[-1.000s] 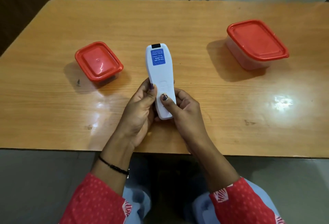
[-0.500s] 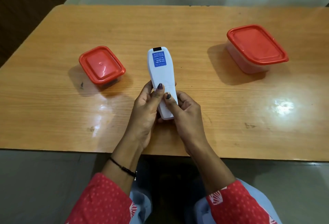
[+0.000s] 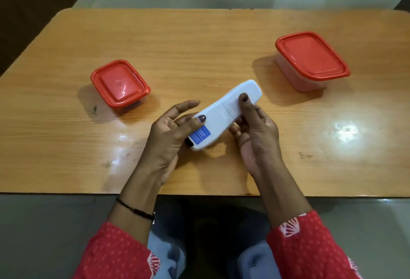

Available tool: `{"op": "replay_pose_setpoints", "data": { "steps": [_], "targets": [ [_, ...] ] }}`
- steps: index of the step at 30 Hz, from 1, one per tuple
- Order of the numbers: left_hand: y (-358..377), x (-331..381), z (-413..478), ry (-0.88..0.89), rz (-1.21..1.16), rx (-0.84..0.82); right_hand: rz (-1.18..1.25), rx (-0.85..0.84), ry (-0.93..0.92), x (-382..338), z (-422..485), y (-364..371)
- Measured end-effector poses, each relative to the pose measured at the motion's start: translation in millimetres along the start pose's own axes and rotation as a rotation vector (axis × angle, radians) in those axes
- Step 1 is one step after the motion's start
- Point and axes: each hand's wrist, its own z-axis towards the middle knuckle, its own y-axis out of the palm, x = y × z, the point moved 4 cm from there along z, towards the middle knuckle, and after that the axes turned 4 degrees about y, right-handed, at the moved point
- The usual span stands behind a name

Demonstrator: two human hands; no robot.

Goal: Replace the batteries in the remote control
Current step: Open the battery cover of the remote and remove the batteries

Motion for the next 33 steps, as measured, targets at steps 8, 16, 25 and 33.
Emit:
{"op": "replay_pose_setpoints", "data": {
  "steps": [8, 16, 25, 33],
  "targets": [
    [19.9, -14.9, -3.3, -0.071, 0.047, -0.064, -0.105, -0.243, 0.108, 2.3, -8.9, 14.1],
    [24.0, -16.6, -3.7, -0.013, 0.134, -0.031, -0.18, -0.155, 0.06, 2.9, -5.2, 10.5],
    [31.6, -18.1, -5.5, 0.066, 0.213, -0.016, -0.135, -0.083, 0.079, 5.6, -3.1, 8.4],
    [33.6, -22.0, -7.1, 0.079, 0.235, -0.028, -0.155, -0.003, 0.042, 6.1, -3.5, 8.1]
  ]
}}
